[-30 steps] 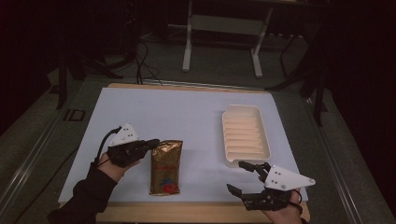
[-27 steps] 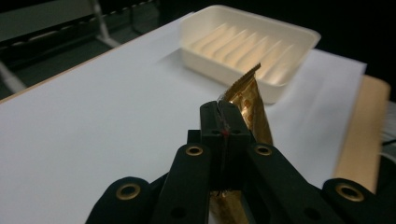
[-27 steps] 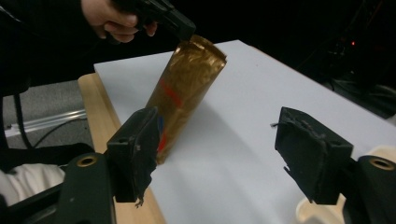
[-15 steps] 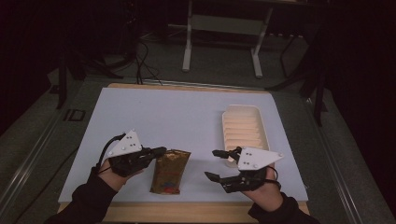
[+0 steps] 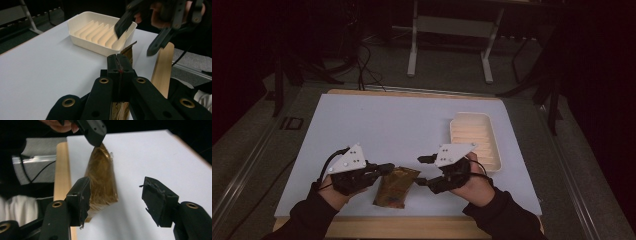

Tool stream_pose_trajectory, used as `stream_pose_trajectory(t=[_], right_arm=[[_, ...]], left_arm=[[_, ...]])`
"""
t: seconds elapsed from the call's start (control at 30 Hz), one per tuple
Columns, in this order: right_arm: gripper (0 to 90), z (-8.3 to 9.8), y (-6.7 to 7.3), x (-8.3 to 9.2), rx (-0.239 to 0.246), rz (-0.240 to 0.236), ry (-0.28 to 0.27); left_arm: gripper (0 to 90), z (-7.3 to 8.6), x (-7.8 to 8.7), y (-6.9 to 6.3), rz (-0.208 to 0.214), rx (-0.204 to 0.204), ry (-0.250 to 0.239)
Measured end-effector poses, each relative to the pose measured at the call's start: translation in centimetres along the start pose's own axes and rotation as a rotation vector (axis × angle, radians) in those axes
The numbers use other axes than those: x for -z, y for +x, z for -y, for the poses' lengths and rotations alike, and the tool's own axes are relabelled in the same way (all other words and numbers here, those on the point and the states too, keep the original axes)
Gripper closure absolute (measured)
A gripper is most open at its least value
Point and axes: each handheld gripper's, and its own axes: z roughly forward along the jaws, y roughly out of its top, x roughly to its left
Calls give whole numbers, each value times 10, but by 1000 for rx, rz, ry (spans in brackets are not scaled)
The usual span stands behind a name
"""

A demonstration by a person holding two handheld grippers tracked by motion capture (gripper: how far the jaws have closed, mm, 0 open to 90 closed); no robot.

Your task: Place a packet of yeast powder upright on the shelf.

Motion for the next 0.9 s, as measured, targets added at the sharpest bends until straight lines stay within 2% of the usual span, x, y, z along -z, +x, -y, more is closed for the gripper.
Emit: stream_pose_trajectory(t=[0.17, 0.2, 0.37, 0.5, 0.53, 0.6, 0.73, 0.8, 0.87, 0.9], right_arm=[[430, -2, -2, -12, 4, -34, 60], [491, -2, -2, -17, 2, -71, 85], [607, -1, -1, -25, 18, -104, 145], [674, -4, -2, -29, 0, -147, 201], [674, -4, -2, -29, 0, -147, 201], [736, -5, -2, -34, 1, -162, 242], [799, -6, -2, -36, 15, -170, 259], [860, -9, -1, -38, 26, -177, 274], [878, -11, 0, -38, 34, -176, 279], [882, -11, 0, -38, 37, -182, 283]], left_arm=[[900, -1, 0, -5, 16, -8, 3], [900, -1, 0, -6, 12, -13, 4], [900, -2, 0, -9, 27, -18, 12], [900, -2, -1, -10, 35, -11, 21], [900, -2, -1, -10, 35, -11, 21], [900, -2, 0, -9, 39, -6, 20], [900, -1, 0, -8, 38, -2, 20], [900, -1, 1, -6, 42, 7, 16], [893, 0, 2, -6, 37, 5, 10], [886, 0, 3, -5, 48, 14, 0]])
